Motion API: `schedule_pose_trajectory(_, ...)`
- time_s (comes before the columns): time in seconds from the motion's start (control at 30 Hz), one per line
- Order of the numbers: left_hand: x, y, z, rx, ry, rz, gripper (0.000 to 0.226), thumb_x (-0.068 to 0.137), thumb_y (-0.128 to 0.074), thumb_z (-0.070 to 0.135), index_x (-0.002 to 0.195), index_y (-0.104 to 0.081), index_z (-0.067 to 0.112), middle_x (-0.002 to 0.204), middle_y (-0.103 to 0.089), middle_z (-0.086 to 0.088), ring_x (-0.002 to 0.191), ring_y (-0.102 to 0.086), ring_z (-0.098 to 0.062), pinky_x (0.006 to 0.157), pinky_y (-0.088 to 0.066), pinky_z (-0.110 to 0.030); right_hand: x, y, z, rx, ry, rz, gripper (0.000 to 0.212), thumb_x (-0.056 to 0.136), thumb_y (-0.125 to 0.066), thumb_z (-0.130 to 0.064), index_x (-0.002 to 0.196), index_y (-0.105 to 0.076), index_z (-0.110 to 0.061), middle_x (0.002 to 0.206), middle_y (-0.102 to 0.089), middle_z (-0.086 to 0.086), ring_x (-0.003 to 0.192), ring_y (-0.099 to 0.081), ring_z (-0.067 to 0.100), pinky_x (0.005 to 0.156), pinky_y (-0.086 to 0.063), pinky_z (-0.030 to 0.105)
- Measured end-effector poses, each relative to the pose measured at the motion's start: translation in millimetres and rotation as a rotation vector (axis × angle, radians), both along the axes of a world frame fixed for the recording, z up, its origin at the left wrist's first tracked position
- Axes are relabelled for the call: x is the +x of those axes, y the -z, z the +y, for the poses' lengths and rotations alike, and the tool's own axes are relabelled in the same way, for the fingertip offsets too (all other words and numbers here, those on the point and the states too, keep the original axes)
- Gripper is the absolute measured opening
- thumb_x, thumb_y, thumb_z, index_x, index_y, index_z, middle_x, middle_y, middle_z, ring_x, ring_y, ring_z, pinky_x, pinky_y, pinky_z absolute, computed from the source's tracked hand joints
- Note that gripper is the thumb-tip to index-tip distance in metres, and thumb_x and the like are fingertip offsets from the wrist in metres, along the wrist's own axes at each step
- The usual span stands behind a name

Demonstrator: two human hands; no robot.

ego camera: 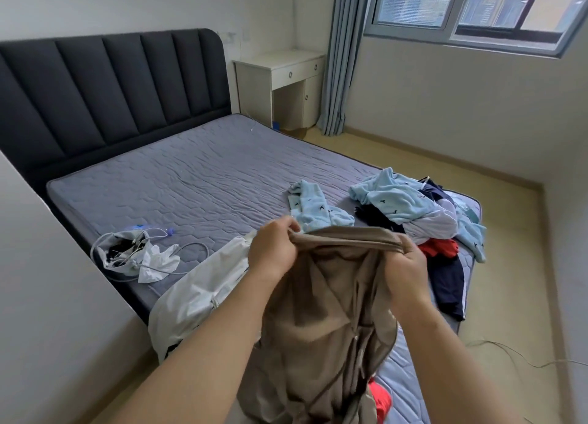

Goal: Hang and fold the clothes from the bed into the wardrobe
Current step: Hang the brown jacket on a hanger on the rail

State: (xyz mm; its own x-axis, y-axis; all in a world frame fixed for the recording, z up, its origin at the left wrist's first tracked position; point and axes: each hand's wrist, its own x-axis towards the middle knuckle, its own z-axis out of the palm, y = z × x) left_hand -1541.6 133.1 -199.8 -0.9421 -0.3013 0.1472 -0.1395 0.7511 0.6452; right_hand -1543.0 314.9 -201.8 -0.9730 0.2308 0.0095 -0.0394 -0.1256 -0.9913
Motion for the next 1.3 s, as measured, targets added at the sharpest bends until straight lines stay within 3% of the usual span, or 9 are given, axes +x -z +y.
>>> schedule_pose_trajectory(0.2,-4.7,8.8,-14.8,0.606,-0.341,-0.211,0.011,0.089,-0.039,0.018,0.094,-0.049,0.017,0.078,-0.057,-0.005,0.07,-0.056,-0.026,0.072,-0.052,-0.039,-3.6,-1.0,0.3,-0.175,0.011,-0.009,0.027,0.094,-0.05,-0.01,0.074,-0.064,-0.021,0.067,-0.064,-0.007,0.068,-0.057,0.007,0.065,-0.049,0.019)
schedule_pose_trajectory(0.3,-7.0,-17.3,0.2,1.165,-0.261,-0.217,0.016,0.091,-0.044,0.023,0.09,-0.058,0.014,0.062,-0.06,-0.005,0.051,-0.058,-0.02,0.057,-0.056,-0.039,1.6,8.4,-9.6,0.009,-0.159,-0.011,0.024,0.084,-0.059,0.001,0.079,-0.064,-0.021,0.062,-0.065,-0.012,0.061,-0.058,0.002,0.057,-0.048,0.013)
schedule_pose_trajectory(0.43,-17.0,-65.3,8.3,1.498,-0.023,-0.081,0.025,0.092,-0.049,0.02,0.07,-0.058,0.014,0.051,-0.063,-0.002,0.045,-0.061,-0.015,0.043,-0.052,-0.028,10.6,25.6,-20.0,0.212,-0.553,-0.133,0.041,0.067,-0.076,0.0,0.093,-0.063,-0.03,0.081,-0.072,-0.01,0.073,-0.067,0.005,0.059,-0.051,0.017)
schedule_pose_trajectory(0.6,-18.1,-101.8,18.8,1.473,0.052,-0.028,0.019,0.092,-0.054,0.017,0.075,-0.052,0.01,0.042,-0.057,-0.001,0.045,-0.057,-0.012,0.042,-0.047,-0.018,5.1,28.4,-34.1,0.435,-0.409,-0.222,0.007,0.084,-0.066,-0.022,0.078,-0.064,-0.024,0.082,-0.07,-0.003,0.082,-0.066,0.014,0.073,-0.054,0.029)
schedule_pose_trajectory(0.8,-9.8,-42.4,16.4,0.956,0.246,0.027,0.059,0.079,-0.07,0.005,0.131,-0.043,0.008,0.123,-0.056,-0.014,0.107,-0.055,-0.024,0.091,-0.047,-0.037,-13.7,-8.7,-30.2,-0.243,-0.133,-0.187,0.012,0.091,-0.056,-0.017,0.08,-0.063,-0.017,0.069,-0.071,-0.001,0.064,-0.067,0.013,0.056,-0.051,0.025)
schedule_pose_trajectory(1.03,0.5,0.1,19.5,0.562,0.506,-0.165,0.053,0.078,-0.073,0.028,0.123,-0.045,0.031,0.106,-0.057,0.024,0.094,-0.055,0.015,0.081,-0.047,-0.008,-28.2,-46.9,-35.0,-0.501,-0.12,-0.161,0.013,0.091,-0.058,-0.023,0.083,-0.064,-0.015,0.066,-0.072,0.0,0.062,-0.07,0.015,0.053,-0.055,0.026)
schedule_pose_trajectory(1.13,-2.0,-10.7,20.6,0.89,0.215,-0.084,0.012,0.093,-0.051,0.014,0.097,-0.062,0.014,0.094,-0.068,-0.008,0.083,-0.063,-0.018,0.08,-0.053,-0.033,-25.0,-40.8,-34.5,-0.476,-0.177,-0.153,0.015,0.091,-0.058,-0.024,0.09,-0.065,-0.011,0.077,-0.073,0.005,0.076,-0.069,0.019,0.069,-0.057,0.032)
schedule_pose_trajectory(1.23,-9.3,-29.2,15.9,1.385,0.188,-0.08,0.024,0.098,-0.039,0.011,0.093,-0.062,0.007,0.073,-0.07,-0.008,0.063,-0.065,-0.016,0.063,-0.055,-0.025,-18.1,-29.4,-33.7,-0.446,-0.246,-0.154,0.02,0.088,-0.06,-0.021,0.103,-0.065,-0.008,0.092,-0.073,0.011,0.086,-0.07,0.024,0.068,-0.056,0.032)
schedule_pose_trajectory(1.3,-10.8,-46.2,11.1,1.513,0.222,-0.066,0.027,0.098,-0.039,0.016,0.108,-0.059,0.002,0.086,-0.066,-0.014,0.074,-0.063,-0.021,0.076,-0.053,-0.032,-12.1,-26.7,-35.2,-0.445,-0.358,-0.12,0.025,0.079,-0.067,-0.02,0.101,-0.068,-0.008,0.093,-0.073,0.013,0.085,-0.07,0.024,0.065,-0.057,0.031)
